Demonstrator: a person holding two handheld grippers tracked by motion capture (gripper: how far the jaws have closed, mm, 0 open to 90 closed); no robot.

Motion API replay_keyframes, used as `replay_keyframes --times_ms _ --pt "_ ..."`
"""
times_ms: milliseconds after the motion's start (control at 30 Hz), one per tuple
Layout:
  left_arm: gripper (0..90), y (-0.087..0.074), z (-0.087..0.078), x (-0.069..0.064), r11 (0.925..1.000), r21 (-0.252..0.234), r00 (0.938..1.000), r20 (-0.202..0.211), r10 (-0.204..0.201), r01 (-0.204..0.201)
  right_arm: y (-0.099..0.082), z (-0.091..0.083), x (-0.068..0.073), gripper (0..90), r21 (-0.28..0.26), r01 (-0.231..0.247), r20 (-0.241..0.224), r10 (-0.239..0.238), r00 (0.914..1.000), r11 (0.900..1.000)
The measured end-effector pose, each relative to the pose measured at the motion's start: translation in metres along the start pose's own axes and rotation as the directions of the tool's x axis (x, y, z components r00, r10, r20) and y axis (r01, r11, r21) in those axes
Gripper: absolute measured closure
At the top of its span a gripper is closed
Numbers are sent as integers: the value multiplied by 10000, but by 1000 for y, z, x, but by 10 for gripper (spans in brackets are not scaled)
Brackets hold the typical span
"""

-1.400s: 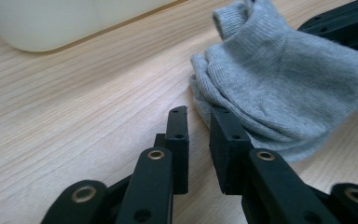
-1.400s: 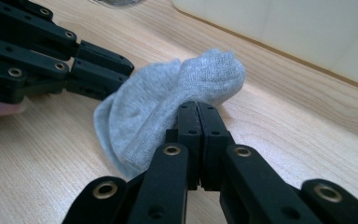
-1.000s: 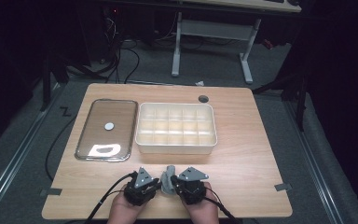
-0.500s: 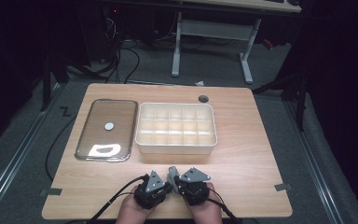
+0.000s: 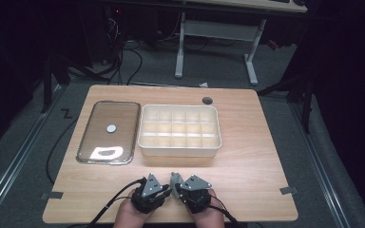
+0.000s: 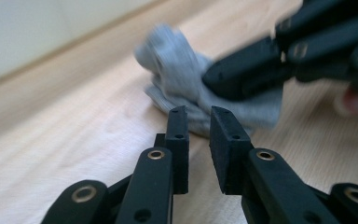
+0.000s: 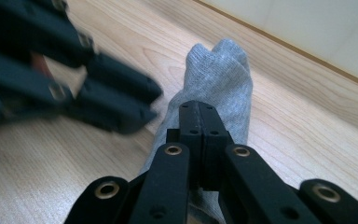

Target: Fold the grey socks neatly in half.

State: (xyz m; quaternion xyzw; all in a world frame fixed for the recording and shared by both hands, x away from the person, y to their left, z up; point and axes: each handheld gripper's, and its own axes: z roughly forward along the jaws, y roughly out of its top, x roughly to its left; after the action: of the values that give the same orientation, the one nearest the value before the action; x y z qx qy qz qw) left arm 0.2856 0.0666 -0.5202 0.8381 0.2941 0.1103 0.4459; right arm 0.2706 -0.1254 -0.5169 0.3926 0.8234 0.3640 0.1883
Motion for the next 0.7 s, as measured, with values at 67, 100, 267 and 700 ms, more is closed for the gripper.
replay_keyframes --times_ms 67,100,267,700 --pt "781 2 -5 3 9998 -211 10000 -86 -41 39 0 0 0 900 -17 -33 1 33 10000 10000" --pt "786 2 -5 3 9998 -211 10000 -86 -41 39 0 0 0 900 -17 -33 1 33 10000 10000" --pt "825 10 -10 11 9986 -502 9997 -170 -165 156 -3 1 0 900 -239 -111 -1 111 9999 9997" --pt "840 52 5 -3 9967 -801 9999 57 145 -140 -7 1 -5 900 -493 -368 -383 350 9987 9981"
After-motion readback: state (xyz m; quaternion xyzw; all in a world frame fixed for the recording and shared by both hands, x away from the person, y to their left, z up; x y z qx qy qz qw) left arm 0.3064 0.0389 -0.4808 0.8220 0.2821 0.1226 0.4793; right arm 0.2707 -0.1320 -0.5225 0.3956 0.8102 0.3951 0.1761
